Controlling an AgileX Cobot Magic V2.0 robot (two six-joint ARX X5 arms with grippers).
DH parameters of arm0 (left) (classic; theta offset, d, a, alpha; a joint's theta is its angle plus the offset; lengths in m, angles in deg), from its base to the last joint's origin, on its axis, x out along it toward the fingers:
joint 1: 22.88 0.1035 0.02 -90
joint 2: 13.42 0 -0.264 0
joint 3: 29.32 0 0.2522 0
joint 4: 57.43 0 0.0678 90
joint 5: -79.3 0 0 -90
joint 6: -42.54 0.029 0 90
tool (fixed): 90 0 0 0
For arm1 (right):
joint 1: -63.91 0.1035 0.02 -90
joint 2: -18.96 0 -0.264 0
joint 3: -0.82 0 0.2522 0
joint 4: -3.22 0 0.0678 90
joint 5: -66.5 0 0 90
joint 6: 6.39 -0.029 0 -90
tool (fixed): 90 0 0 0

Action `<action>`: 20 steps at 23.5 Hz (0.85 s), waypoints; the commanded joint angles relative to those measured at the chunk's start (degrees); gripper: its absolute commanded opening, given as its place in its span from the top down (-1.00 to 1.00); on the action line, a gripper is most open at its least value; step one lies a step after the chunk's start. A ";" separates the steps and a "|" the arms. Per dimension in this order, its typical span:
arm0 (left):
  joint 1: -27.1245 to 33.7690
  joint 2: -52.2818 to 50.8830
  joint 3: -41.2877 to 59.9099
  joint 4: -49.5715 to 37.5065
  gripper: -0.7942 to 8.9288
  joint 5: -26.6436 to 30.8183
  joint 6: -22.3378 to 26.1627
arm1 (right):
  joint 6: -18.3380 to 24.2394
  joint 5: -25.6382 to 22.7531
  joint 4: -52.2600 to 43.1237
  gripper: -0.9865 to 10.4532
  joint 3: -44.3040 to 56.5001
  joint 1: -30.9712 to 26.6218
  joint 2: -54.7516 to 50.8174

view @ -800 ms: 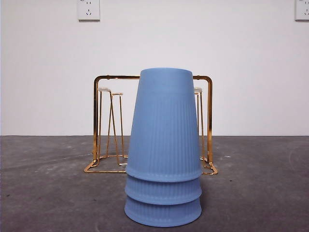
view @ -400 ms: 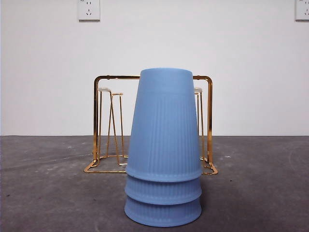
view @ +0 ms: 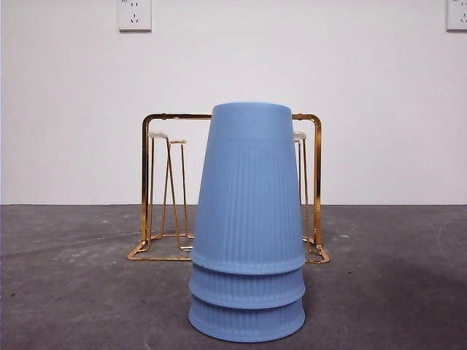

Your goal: The left arm pick up the left cup on cup holder and place it on desk, then the right arm insert the right cup into the first cup, and then the left arm insert the mid cup into the first cup

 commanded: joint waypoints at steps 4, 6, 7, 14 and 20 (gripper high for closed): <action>0.11 -0.09 1.14 0.31 0.77 0.11 0.15 | 0.17 -2.71 5.42 0.79 0.77 -1.53 -0.22; 0.11 -0.09 1.14 0.31 0.77 0.11 0.15 | 0.20 -3.78 9.16 0.79 0.77 -1.62 -0.22; 0.11 -0.09 1.14 0.31 0.77 0.11 0.15 | 0.15 -4.22 10.27 0.79 0.77 -1.62 -0.22; 0.11 -0.09 1.14 0.31 0.77 0.11 0.15 | -0.22 -4.42 13.38 0.79 1.03 -1.62 -0.22; 0.11 -0.09 1.14 0.31 0.77 0.11 0.15 | -0.22 -4.17 12.96 0.79 1.14 -1.55 -0.22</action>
